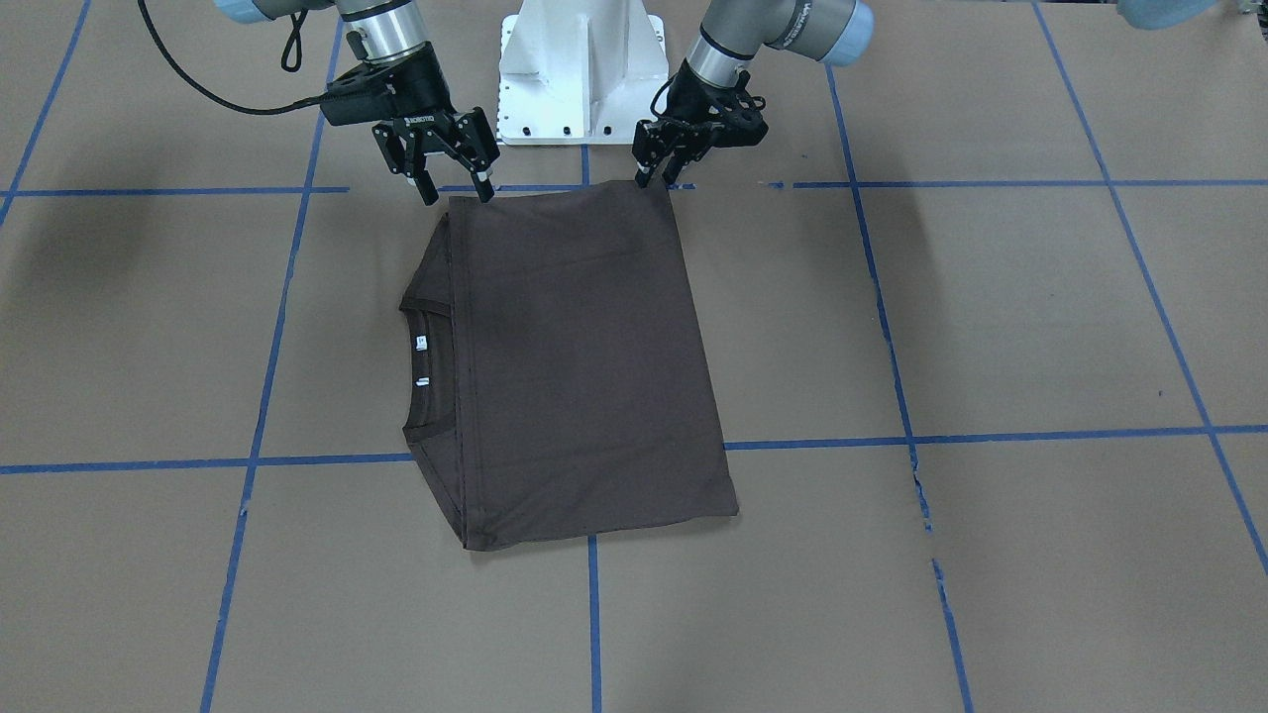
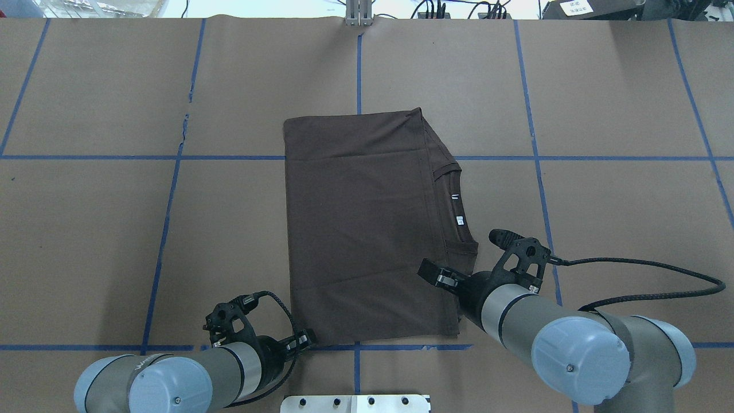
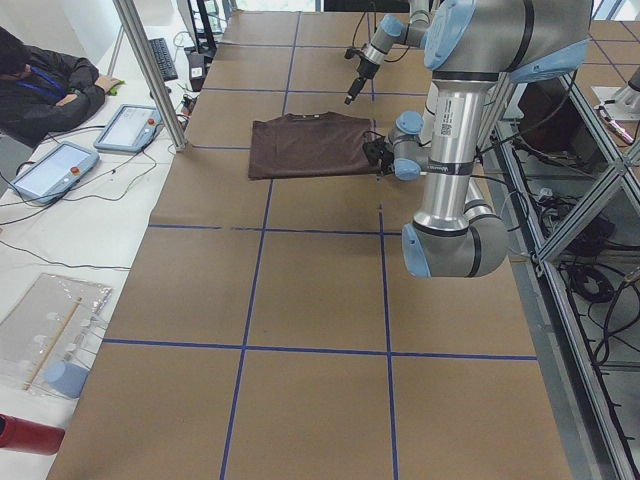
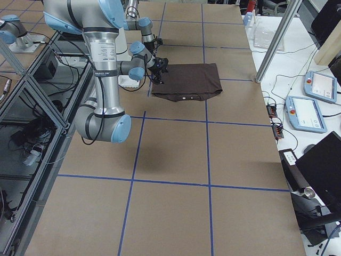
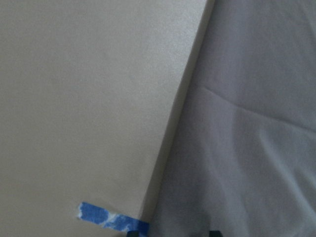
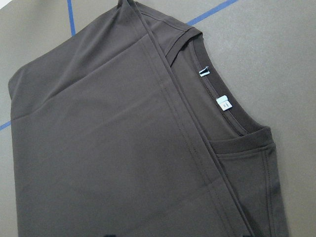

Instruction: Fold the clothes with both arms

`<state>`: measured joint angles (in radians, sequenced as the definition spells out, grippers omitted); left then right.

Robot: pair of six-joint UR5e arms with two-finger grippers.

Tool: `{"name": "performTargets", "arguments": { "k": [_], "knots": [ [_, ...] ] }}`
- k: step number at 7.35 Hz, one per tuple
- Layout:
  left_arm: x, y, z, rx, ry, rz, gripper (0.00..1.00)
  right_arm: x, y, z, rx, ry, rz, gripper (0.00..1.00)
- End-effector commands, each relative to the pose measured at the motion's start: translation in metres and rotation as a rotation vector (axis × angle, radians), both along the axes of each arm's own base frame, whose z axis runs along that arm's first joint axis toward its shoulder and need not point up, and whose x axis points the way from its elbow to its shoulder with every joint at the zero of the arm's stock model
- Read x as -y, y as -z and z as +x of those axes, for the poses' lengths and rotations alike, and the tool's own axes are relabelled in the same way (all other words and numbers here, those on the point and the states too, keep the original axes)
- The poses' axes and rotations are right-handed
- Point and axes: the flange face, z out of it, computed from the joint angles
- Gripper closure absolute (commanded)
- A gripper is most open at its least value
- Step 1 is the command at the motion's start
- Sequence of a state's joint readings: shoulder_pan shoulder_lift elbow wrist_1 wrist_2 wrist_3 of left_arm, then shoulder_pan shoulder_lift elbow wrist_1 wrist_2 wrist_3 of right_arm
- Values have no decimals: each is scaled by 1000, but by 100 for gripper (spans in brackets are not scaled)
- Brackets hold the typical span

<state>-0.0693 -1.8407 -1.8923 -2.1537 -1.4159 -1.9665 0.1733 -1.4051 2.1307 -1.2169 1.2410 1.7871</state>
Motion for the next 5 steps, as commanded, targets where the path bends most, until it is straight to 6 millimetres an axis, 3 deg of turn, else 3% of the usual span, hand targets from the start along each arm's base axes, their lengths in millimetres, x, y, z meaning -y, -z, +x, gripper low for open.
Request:
{"name": "performTargets", "arguments": {
  "k": [1, 3, 4, 5],
  "knots": [
    [2, 0, 0, 1, 3, 0, 50, 0, 1, 0, 0, 0, 0, 11],
    [1, -1, 0, 2, 1, 0, 61, 0, 0, 0, -1, 0, 0, 11],
    [1, 1, 1, -1, 1, 0, 75, 0, -1, 0, -3, 0, 0, 11],
    [1, 1, 0, -2, -1, 1, 100, 0, -1, -1, -3, 0, 0, 11]
  ]
}}
